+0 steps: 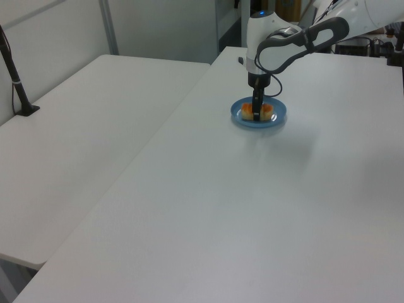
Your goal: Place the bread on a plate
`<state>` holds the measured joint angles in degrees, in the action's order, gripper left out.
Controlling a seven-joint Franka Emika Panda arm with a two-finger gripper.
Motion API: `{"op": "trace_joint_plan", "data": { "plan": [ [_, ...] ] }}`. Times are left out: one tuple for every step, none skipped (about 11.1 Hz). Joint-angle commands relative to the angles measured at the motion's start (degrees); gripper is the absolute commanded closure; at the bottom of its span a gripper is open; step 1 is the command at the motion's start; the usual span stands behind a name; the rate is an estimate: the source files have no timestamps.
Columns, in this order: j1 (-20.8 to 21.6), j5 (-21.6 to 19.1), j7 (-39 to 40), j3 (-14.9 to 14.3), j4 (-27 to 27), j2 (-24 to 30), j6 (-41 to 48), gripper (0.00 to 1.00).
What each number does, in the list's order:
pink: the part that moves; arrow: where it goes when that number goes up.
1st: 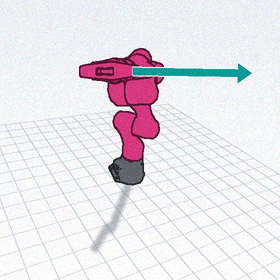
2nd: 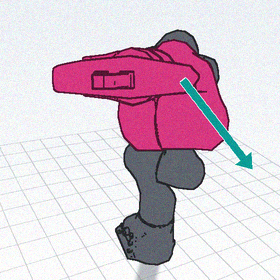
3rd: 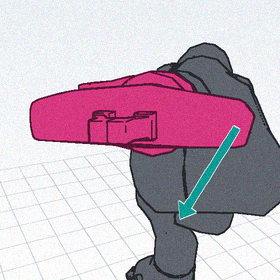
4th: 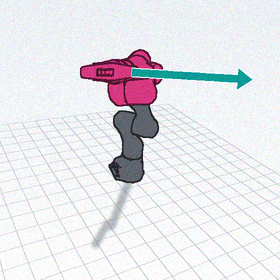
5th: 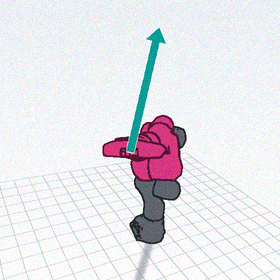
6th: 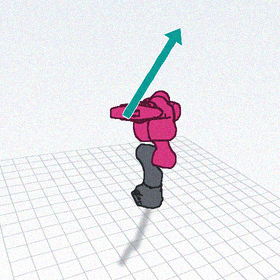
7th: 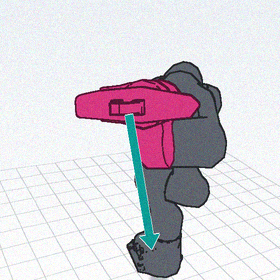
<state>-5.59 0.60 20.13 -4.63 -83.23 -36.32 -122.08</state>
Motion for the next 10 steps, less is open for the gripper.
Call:
{"op": "trace_joint_plan", "data": {
  "plan": [
    [0.9, -0.3, 0.0, -0.1, -1.2, 6.8, 2.1, 0.0],
    [1.5, -0.2, -0.5, 0.1, -1.2, 9.0, 7.1, 0.0],
    [2.2, -0.2, -2.5, 0.4, -1.2, 12.2, 11.4, 0.0],
    [4.6, -0.1, -7.0, 0.1, -1.6, 16.1, 14.3, 0.0],
    [6.7, 0.3, -13.2, 0.0, -1.8, 19.7, 17.5, 0.0],
    [8.0, 0.4, -18.1, -0.1, -1.8, 23.7, 22.5, 0.0],
    [8.8, 0.4, -19.3, -0.1, -2.8, 28.1, 26.6, 0.0],
    [10.4, 0.5, -19.7, -0.1, -5.0, 32.0, 27.8, 0.0],
    [11.8, 1.2, -20.0, -0.6, -6.2, 35.0, 29.5, 0.0],
    [12.0, 1.5, -20.6, -0.9, -6.1, 37.1, 33.0, 0.0]
  ]
}}
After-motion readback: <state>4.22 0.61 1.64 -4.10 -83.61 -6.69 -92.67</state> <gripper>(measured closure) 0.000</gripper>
